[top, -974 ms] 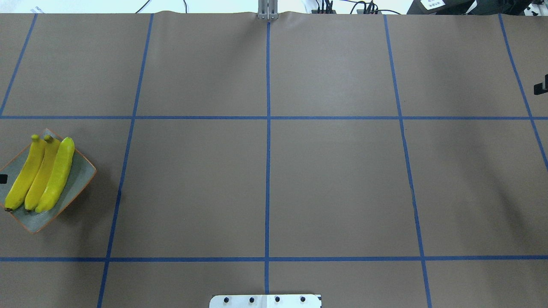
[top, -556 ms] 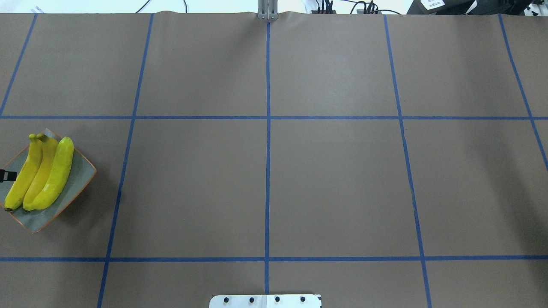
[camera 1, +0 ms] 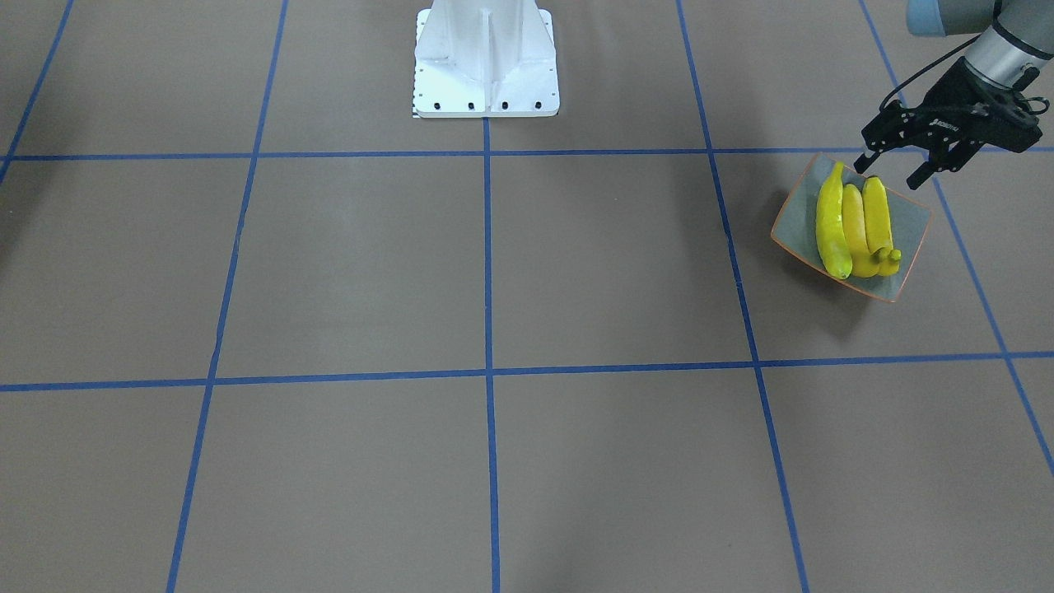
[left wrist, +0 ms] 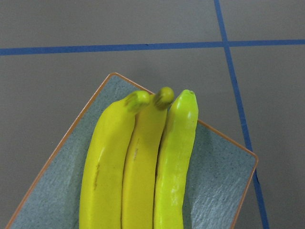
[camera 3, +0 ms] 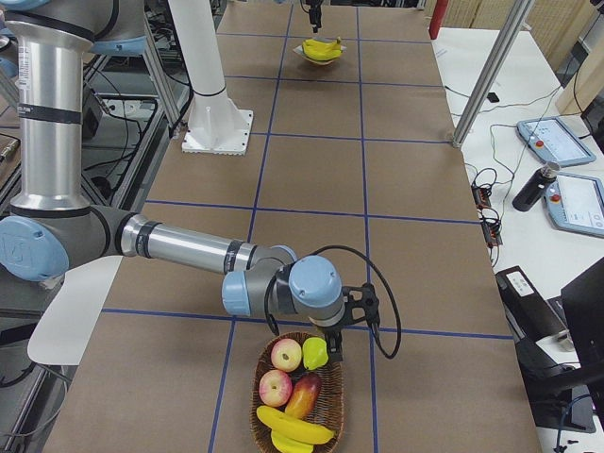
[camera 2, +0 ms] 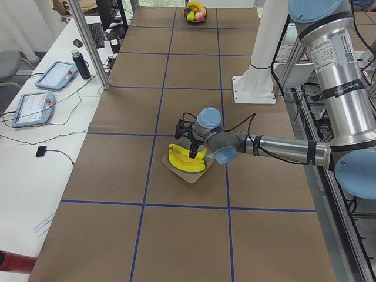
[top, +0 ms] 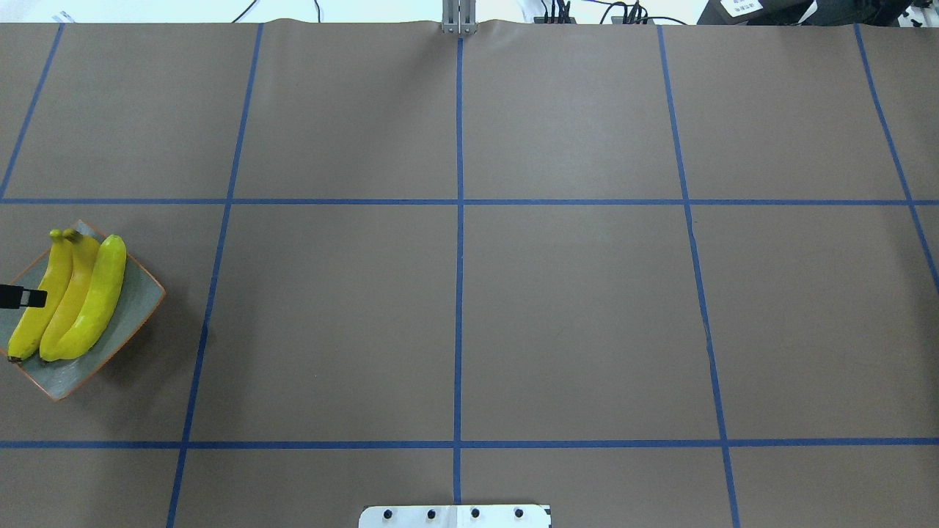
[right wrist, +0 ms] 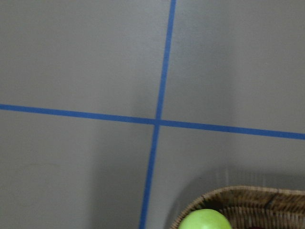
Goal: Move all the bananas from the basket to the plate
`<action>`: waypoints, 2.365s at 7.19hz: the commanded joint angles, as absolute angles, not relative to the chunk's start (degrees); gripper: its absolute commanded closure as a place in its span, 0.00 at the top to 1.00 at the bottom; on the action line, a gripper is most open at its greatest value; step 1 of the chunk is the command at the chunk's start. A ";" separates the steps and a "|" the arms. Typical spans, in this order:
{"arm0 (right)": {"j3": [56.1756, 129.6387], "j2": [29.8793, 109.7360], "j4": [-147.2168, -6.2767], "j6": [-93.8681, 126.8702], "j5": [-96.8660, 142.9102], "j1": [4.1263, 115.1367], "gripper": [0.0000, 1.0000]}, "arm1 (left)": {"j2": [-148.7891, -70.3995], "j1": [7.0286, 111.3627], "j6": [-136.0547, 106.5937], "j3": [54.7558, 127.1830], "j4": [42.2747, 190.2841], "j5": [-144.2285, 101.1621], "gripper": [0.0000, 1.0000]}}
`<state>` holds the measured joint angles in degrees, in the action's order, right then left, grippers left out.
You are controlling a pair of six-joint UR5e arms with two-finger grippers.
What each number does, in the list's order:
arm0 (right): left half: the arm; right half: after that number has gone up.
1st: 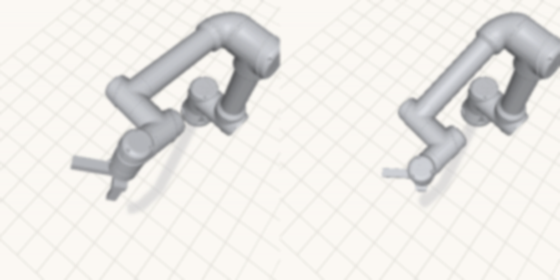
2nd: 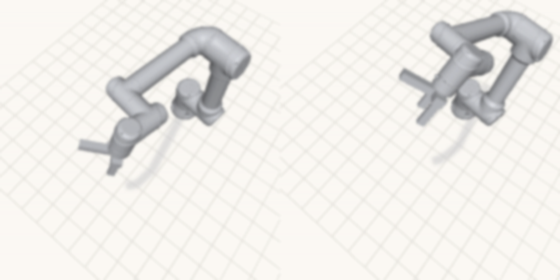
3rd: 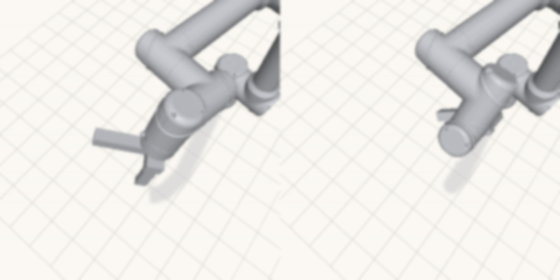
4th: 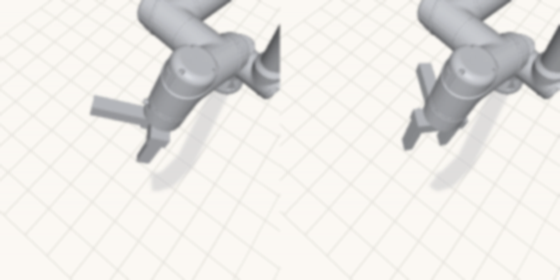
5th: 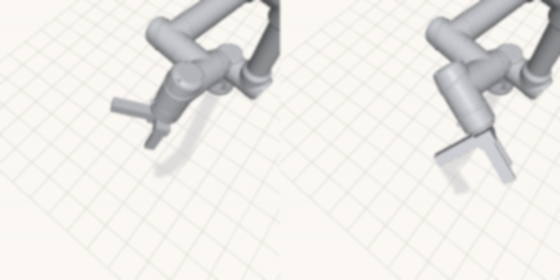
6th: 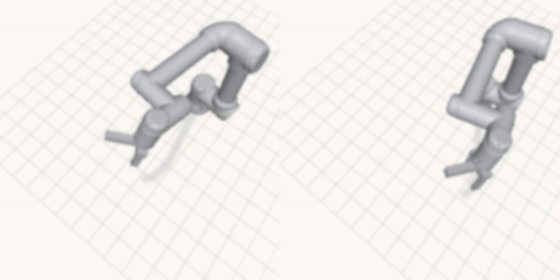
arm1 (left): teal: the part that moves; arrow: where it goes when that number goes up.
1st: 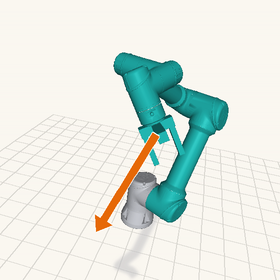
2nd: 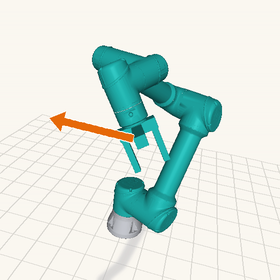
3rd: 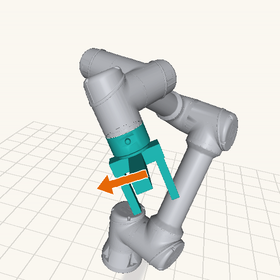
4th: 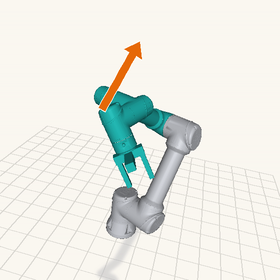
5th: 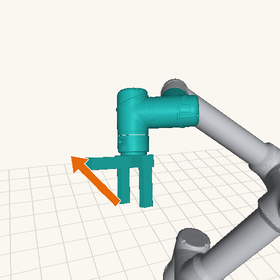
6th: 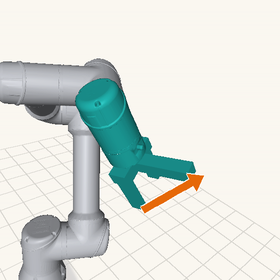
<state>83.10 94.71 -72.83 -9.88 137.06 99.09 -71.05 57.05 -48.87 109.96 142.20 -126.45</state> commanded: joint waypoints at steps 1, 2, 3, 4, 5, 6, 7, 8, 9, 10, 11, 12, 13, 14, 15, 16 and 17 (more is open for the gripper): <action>70.71 90.72 -72.69 -20.01 133.00 103.52 1.00 | -71.54 56.95 -48.87 109.42 142.21 -126.21 1.00; 66.40 89.66 -70.77 -20.04 132.89 104.32 1.00 | -71.54 57.04 -48.87 109.42 142.21 -126.21 1.00; 56.26 86.95 -62.92 -19.60 132.89 105.20 1.00 | -71.54 57.04 -48.87 109.42 142.21 -126.21 1.00; 51.38 84.66 -60.67 -18.90 132.89 105.20 1.00 | -71.63 57.04 -48.87 109.42 142.21 -126.21 1.00; 51.68 85.25 -60.12 -13.94 133.33 105.29 0.99 | -71.72 57.04 -48.87 109.60 142.21 -126.21 1.00; 51.59 86.21 -56.46 -8.75 133.33 105.21 0.98 | -71.72 57.04 -48.87 109.69 142.29 -126.21 1.00; 51.59 87.53 -53.73 -5.48 133.33 105.21 0.97 | -71.72 57.13 -48.87 109.86 142.29 -126.21 1.00; 51.68 88.58 -53.35 -5.36 133.33 105.21 0.96 | -71.72 57.13 -48.87 109.86 142.29 -126.21 1.00; 51.59 89.72 -51.35 -5.36 133.07 105.12 0.88 | -71.72 57.13 -48.87 109.95 142.29 -126.21 1.00; 51.59 90.35 -50.72 -5.36 133.24 105.12 0.82 | -71.72 57.22 -48.78 110.04 142.29 -126.21 1.00; 51.59 90.44 -50.63 -5.36 133.33 105.12 0.62 | -71.72 57.22 -48.87 110.04 142.38 -126.21 1.00; 51.59 90.61 -50.63 -5.27 133.50 105.12 0.10 | -71.63 57.22 -48.87 109.95 143.08 -126.21 1.00; 51.85 90.53 -50.62 -5.27 134.03 105.12 0.00 | -71.54 57.22 -48.87 109.95 143.52 -126.21 1.00; 52.99 90.53 -50.62 -5.36 133.95 105.12 0.00 | -71.63 57.22 -48.87 109.86 143.53 -126.21 1.00; 55.17 90.61 -50.80 -5.36 133.77 105.20 0.00 | -71.63 57.22 -48.87 109.69 143.53 -126.21 1.00; 57.46 90.44 -51.06 -5.36 133.68 105.21 0.00 | -71.63 57.13 -48.87 109.69 143.53 -126.21 1.00; 59.66 90.27 -51.50 -5.45 133.68 105.29 0.00 | -71.72 57.13 -48.95 109.60 143.61 -126.21 1.00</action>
